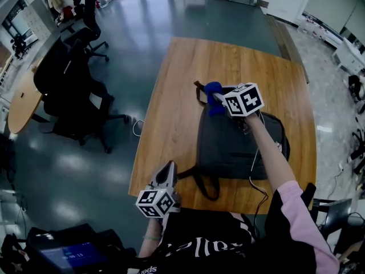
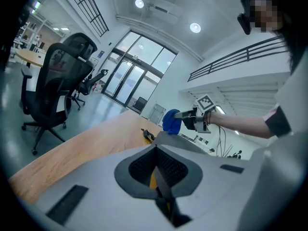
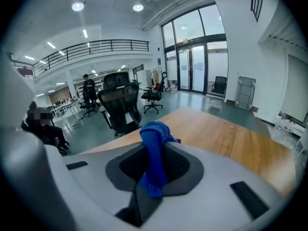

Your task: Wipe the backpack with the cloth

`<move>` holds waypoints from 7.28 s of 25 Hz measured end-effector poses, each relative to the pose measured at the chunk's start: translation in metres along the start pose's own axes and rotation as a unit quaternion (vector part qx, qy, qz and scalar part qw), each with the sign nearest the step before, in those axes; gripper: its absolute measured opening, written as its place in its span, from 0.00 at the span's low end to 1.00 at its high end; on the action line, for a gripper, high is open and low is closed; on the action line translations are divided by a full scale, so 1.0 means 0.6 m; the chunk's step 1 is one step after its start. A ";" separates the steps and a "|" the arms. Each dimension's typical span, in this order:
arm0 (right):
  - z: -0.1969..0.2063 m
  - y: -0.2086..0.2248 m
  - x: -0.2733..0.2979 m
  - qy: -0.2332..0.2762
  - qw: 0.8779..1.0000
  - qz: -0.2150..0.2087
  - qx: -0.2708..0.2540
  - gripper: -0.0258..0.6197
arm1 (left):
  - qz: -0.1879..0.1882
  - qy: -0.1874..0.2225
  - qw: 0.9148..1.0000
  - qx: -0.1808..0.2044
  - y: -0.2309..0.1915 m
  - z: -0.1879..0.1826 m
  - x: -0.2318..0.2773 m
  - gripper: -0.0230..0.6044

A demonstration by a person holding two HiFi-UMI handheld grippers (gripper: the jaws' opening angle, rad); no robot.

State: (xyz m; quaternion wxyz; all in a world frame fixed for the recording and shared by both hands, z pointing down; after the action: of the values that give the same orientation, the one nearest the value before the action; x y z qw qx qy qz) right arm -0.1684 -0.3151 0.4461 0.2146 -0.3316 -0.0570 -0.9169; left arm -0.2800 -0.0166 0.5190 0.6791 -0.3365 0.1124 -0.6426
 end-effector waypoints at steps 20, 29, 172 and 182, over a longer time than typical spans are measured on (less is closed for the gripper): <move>0.189 -0.350 -0.164 0.021 0.983 -0.180 0.033 0.14 | 0.004 -0.010 1.000 0.001 0.008 0.009 0.022 0.03; 0.206 -0.369 -0.228 0.052 0.979 -0.165 0.104 0.14 | 0.012 -0.021 1.000 0.002 0.019 0.019 0.035 0.03; 0.394 0.097 -0.356 0.017 0.999 0.024 0.037 0.14 | 0.100 -0.130 0.982 0.092 0.322 0.183 0.113 0.03; 0.477 -0.077 -0.459 0.036 0.993 0.026 0.113 0.14 | 0.128 -0.151 0.975 0.104 0.349 0.197 0.136 0.03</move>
State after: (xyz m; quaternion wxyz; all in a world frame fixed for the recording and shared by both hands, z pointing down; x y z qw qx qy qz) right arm 0.1683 -0.1048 0.4953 0.2765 -0.2739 -0.1434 -0.9099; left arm -0.0317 -0.0679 0.5040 0.7958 -0.3405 -0.0170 -0.5004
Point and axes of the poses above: the fingertips, and each gripper's own axes: x forward along the fingers, y to its right, z out of its underside, the point moved 4 cm from there along -x, backward along the fingers, and after that the axes turned 7 degrees about -x, right-handed, at the moved point
